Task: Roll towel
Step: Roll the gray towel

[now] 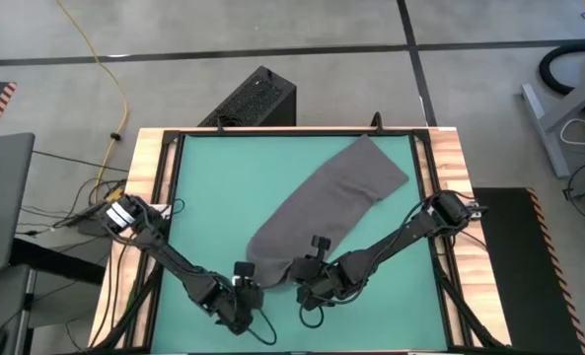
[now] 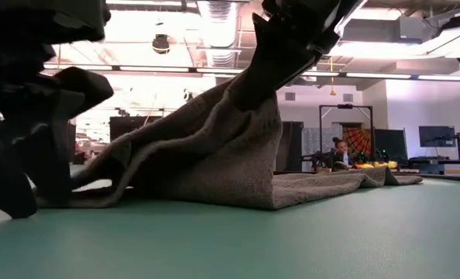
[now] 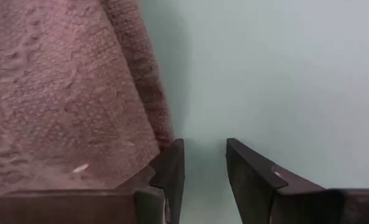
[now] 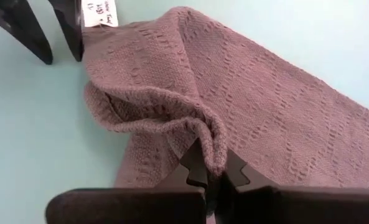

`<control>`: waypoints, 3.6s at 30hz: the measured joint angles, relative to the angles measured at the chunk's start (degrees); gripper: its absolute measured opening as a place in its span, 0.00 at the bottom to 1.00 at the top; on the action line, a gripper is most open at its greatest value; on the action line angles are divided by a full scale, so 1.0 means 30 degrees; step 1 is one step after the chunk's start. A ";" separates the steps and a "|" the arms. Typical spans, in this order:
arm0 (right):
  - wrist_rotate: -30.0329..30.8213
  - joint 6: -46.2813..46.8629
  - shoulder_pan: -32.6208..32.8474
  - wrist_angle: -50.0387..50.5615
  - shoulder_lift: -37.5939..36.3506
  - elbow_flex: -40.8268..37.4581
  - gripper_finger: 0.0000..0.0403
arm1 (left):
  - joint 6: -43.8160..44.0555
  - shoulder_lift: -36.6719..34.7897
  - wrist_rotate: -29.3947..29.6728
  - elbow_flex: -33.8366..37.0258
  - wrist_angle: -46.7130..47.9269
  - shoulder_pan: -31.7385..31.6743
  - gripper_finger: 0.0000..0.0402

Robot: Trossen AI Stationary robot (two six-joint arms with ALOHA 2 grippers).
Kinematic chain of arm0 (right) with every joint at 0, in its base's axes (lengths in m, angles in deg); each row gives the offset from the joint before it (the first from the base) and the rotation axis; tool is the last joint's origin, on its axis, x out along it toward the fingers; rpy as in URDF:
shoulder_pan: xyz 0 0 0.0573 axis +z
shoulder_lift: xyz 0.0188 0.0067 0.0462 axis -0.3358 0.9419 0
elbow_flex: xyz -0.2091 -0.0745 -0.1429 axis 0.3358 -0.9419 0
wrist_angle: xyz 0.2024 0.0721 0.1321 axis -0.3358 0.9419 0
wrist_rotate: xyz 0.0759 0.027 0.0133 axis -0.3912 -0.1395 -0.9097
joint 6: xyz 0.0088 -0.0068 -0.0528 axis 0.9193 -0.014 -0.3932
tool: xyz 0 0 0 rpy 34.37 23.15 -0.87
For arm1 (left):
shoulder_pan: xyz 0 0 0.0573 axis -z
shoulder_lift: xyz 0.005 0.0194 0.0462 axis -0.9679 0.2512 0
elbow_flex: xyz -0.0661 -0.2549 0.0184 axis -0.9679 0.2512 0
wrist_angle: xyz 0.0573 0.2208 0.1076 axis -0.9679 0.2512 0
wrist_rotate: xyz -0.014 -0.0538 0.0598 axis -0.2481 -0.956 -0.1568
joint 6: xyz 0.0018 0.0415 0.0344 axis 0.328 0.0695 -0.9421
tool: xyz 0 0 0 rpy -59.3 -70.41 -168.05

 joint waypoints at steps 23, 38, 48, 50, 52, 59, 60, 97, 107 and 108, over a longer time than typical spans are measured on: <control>-0.0052 -0.0060 -0.0015 0.0760 0.0007 0.0000 0.05 | -0.1794 -0.1114 -0.1694 0.0051 0.1268 -0.1779 0.26; -0.1486 0.0458 0.0007 0.1406 0.0015 0.0007 0.05 | -0.0674 -0.0567 -0.5760 0.1005 0.1420 -0.2186 0.26; -0.3455 0.0509 0.0423 0.1073 0.0015 0.0007 0.05 | -0.1121 -0.1874 -0.6683 0.1175 0.2077 -0.1609 0.18; -0.3484 0.0509 0.0497 0.1022 0.0015 0.0015 0.05 | -0.1213 -0.2766 -0.6345 0.1199 0.2191 -0.1467 0.17; -0.3470 0.0501 0.0510 0.1102 0.0015 0.0000 0.05 | -0.1433 -0.3587 -0.5399 0.1215 0.2199 -0.1239 0.17; -0.3477 0.0501 0.0510 0.0780 0.0015 0.0000 0.05 | -0.2488 -0.3387 -0.2533 0.1158 0.1242 -0.0423 0.20; -0.3477 0.0501 0.0510 0.0777 0.0015 0.0000 0.05 | -0.2523 -0.3144 -0.2325 0.1151 0.0972 -0.0374 0.21; -0.4490 0.0968 0.0510 0.0196 0.0015 0.0003 0.05 | -0.3122 -0.0572 -0.3156 0.1920 0.0374 -0.0744 0.03; -0.6900 0.0664 0.0835 -0.3172 0.0015 0.0007 0.05 | -0.3536 -0.6008 -0.0848 0.2087 0.4909 -0.1130 0.01; -0.6943 0.0484 0.0945 -0.3879 0.0015 0.0007 0.05 | -0.3470 -0.6501 -0.0728 0.2142 0.5430 -0.1160 0.01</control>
